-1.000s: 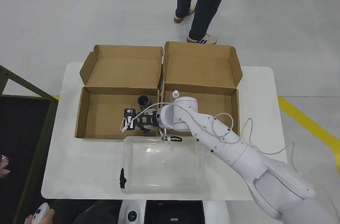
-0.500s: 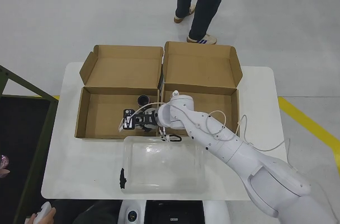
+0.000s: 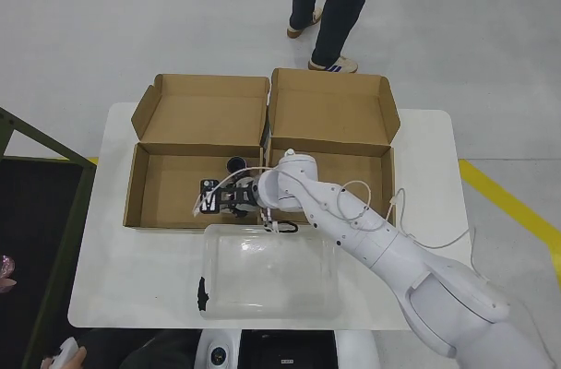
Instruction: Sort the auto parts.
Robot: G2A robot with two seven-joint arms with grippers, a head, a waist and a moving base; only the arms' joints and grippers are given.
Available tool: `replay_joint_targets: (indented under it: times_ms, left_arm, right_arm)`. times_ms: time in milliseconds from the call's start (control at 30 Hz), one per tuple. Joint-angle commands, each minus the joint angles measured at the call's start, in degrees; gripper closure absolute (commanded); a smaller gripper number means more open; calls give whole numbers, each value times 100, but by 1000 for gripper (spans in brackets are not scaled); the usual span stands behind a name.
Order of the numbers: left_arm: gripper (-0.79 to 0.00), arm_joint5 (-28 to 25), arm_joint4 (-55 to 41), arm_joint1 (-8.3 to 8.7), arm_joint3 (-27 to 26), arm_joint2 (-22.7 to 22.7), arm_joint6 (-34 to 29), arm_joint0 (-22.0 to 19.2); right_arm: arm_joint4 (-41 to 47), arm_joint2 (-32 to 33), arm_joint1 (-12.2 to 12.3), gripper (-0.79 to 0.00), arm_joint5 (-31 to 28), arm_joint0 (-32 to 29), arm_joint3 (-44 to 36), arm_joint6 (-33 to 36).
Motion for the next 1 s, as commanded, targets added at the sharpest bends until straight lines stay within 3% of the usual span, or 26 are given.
replay_joint_targets:
  times_ms: [0, 333, 733, 967]
  left_arm:
    - [-785, 0, 0, 0, 0, 0, 0, 0]
    - [-785, 0, 0, 0, 0, 0, 0, 0]
    - [-785, 0, 0, 0, 0, 0, 0, 0]
    - [-785, 0, 0, 0, 0, 0, 0, 0]
  right_arm:
    - [51, 87, 20, -360, -28, -33, -171, -91]
    - [-47, 826, 352, -391, -101, -602, -1739, -128]
    - [-290, 2336, 960, -443, -478, -2153, -4044, 321]
    - [-230, 3307, 1220, -471, -689, -3073, -4637, -186]
